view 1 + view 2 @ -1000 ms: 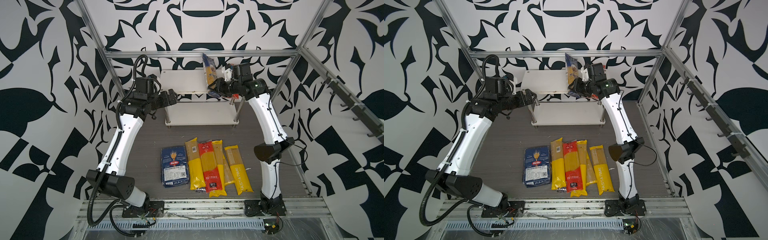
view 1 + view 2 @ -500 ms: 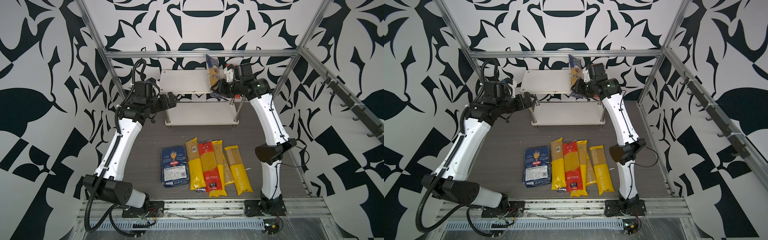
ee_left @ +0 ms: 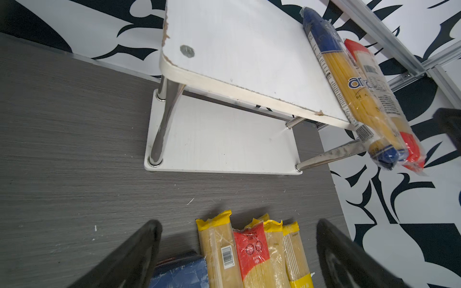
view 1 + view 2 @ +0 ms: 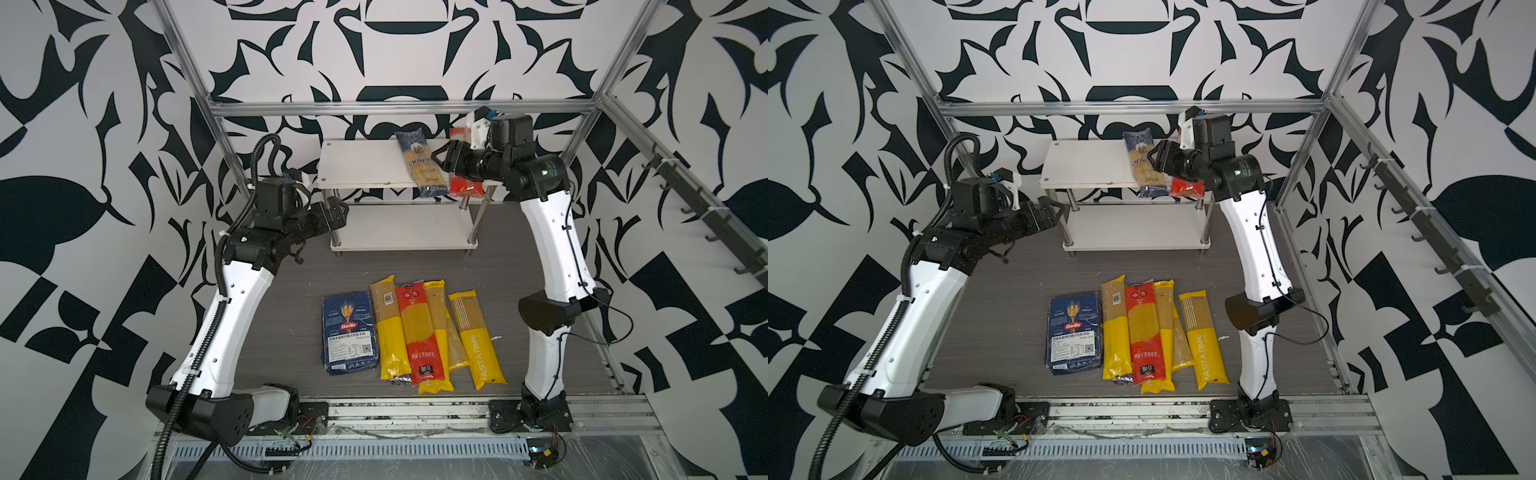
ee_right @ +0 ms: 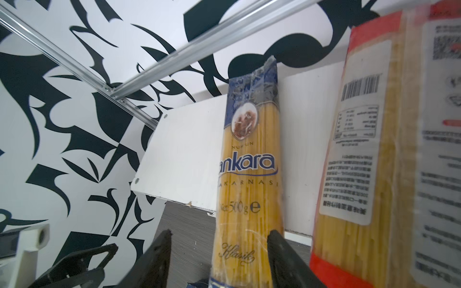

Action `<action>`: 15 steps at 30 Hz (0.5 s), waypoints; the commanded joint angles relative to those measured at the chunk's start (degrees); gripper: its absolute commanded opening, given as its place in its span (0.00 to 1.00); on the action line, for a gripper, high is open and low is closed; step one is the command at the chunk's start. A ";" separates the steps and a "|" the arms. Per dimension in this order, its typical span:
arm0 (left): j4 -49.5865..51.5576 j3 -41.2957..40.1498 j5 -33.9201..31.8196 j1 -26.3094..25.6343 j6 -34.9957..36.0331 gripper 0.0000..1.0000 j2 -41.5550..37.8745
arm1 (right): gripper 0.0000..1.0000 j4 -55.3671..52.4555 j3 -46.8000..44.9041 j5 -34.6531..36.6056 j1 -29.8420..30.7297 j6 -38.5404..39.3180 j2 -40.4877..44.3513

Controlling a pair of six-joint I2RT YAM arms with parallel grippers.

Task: Arrange pasta packages on shelves
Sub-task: Place the pasta bag on the shelf.

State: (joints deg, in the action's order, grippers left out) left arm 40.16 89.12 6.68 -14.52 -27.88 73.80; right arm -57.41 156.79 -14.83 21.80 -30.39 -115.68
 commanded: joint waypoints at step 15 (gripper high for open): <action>-1.62 9.22 3.93 0.24 -2.27 0.99 6.73 | 0.65 2.45 -26.45 3.85 0.06 3.04 22.83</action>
State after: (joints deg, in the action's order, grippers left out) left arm 39.94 95.33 7.90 -14.52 -28.86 78.00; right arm -57.45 136.57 -12.93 21.82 -28.47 -99.53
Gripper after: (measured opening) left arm 0.992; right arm 0.645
